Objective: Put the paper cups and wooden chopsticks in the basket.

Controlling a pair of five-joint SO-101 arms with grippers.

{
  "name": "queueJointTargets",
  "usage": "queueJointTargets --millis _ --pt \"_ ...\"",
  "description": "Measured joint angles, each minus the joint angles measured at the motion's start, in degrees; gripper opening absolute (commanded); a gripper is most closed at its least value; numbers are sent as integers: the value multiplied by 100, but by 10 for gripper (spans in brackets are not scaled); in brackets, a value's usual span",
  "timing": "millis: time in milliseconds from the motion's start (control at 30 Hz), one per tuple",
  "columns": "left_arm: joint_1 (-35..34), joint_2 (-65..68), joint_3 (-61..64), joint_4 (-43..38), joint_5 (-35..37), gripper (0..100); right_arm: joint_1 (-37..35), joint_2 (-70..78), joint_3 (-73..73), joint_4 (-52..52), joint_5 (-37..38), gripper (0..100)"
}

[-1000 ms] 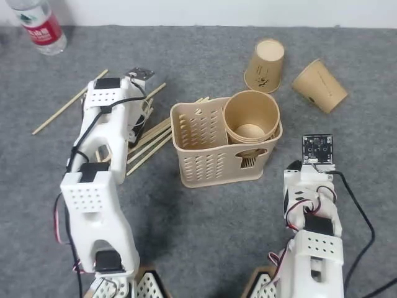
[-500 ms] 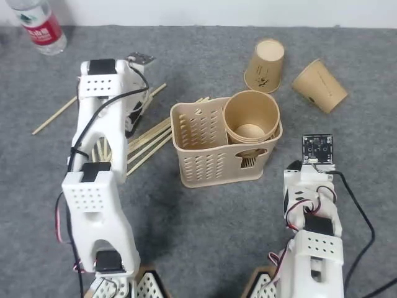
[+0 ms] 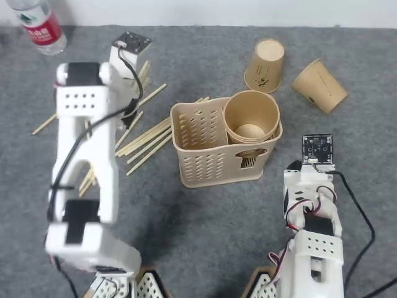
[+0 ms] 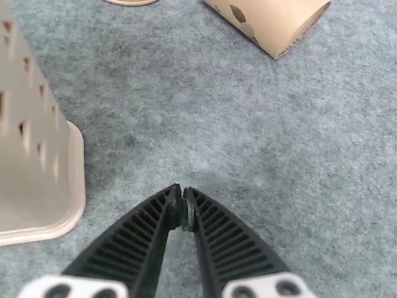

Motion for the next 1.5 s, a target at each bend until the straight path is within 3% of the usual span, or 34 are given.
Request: queueJointTargets --millis 133,333,1033,1300,1500 --pt "167 -967 501 0 9 12 -9 0 0 0 0 15" --pt "343 -2400 624 -387 738 12 -9 0 0 0 0 15" --pt "1767 -3912 958 -2980 4396 12 -9 0 70 0 0 15" --pt "2576 -4686 2593 -4062 4325 13 -9 0 70 0 0 15" --pt "2734 -5890 4826 -6224 4255 13 0 0 70 -9 0 15"
